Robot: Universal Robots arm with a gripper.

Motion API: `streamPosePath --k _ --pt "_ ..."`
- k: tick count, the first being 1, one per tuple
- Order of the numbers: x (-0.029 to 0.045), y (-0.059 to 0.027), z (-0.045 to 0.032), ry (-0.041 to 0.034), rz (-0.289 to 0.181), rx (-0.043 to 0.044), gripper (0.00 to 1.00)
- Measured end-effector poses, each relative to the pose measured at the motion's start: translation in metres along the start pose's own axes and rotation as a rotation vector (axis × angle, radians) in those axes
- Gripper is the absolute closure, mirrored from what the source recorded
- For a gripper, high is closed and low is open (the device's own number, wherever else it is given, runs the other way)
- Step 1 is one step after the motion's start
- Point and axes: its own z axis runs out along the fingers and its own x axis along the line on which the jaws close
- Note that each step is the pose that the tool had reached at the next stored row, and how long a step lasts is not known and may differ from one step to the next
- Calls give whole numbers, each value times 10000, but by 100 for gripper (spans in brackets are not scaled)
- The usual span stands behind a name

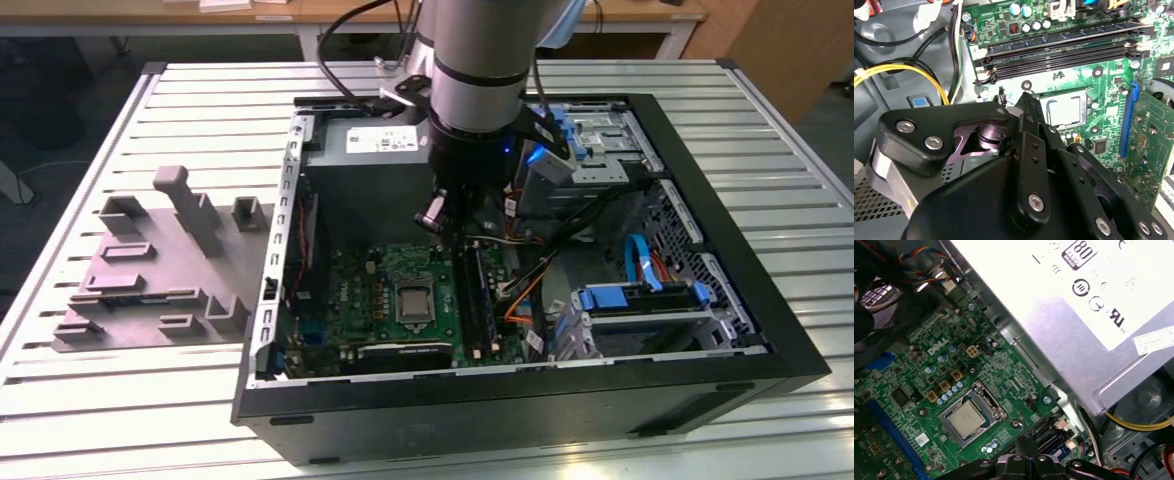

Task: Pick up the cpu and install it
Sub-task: 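Install the first cpu locking lever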

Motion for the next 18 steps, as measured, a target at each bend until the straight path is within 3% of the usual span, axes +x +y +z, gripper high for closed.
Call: streamPosePath --k 10,18 --pt "-75 60 11 -1 -1 0 89" --pt "-87 94 45 -2 -129 6 89"
